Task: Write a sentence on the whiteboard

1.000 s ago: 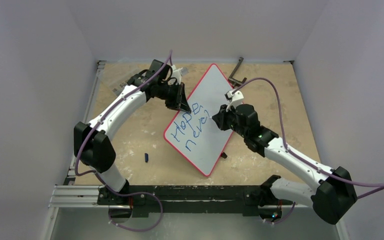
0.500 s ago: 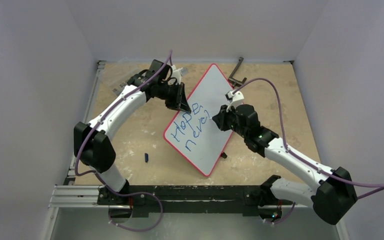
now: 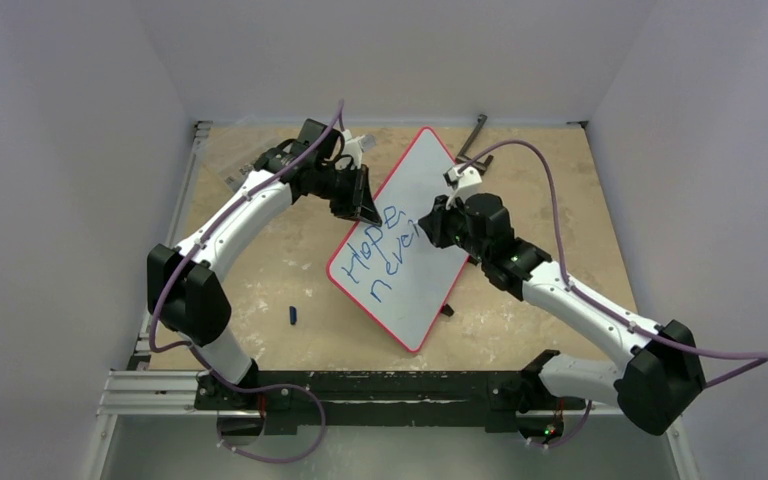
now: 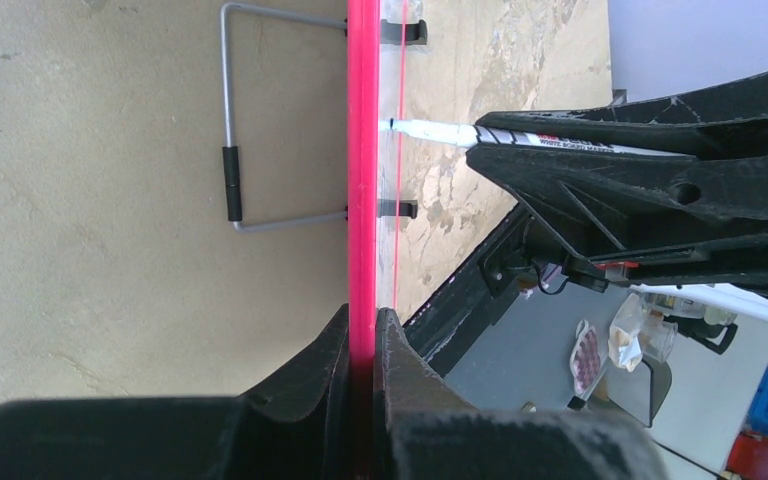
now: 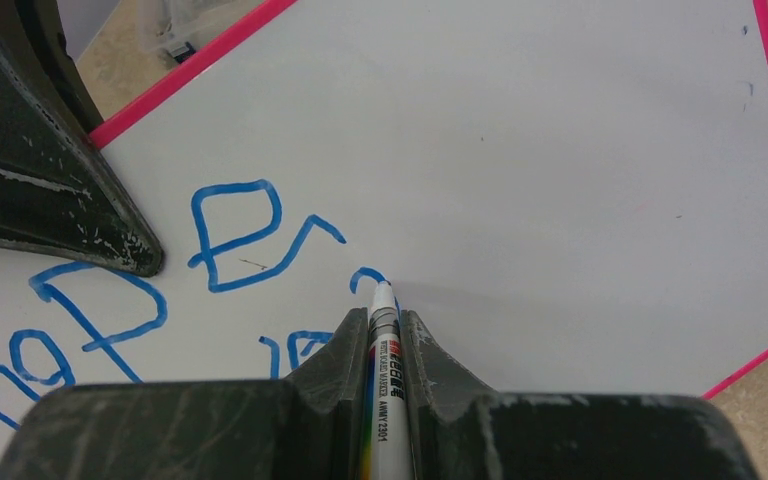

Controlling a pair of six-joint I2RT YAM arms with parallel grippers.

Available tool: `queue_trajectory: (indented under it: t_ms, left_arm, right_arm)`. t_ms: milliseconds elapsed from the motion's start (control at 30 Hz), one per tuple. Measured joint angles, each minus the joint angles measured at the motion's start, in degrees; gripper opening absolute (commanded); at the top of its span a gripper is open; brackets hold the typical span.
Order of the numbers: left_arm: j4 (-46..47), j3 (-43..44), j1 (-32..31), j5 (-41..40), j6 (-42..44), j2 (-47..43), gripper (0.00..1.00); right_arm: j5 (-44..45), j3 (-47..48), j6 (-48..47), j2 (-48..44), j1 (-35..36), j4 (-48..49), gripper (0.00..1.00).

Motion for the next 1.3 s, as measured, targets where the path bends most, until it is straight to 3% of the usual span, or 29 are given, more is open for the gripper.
queue_trajectory:
  t_ms: [633,967,1300]
  left_arm:
    - [-0.2,0.0,0.0,-0.2,0.0,-0.7,0.00]
    - [-0.3,0.0,-0.1,-0.5,0.0,-0.8,0.00]
    - [-0.3,0.0,-0.1,-0.6,0.0,-0.8,0.00]
  right_arm:
    - [3.0,5.1,-2.3,3.0,-0.7,-1.6,0.00]
    - [6.2,9.2,-5.3,-3.2,-1.4,-7.5,0.00]
    - [3.9,11.3,-5.2,-12.1,-1.4,-10.0,0.00]
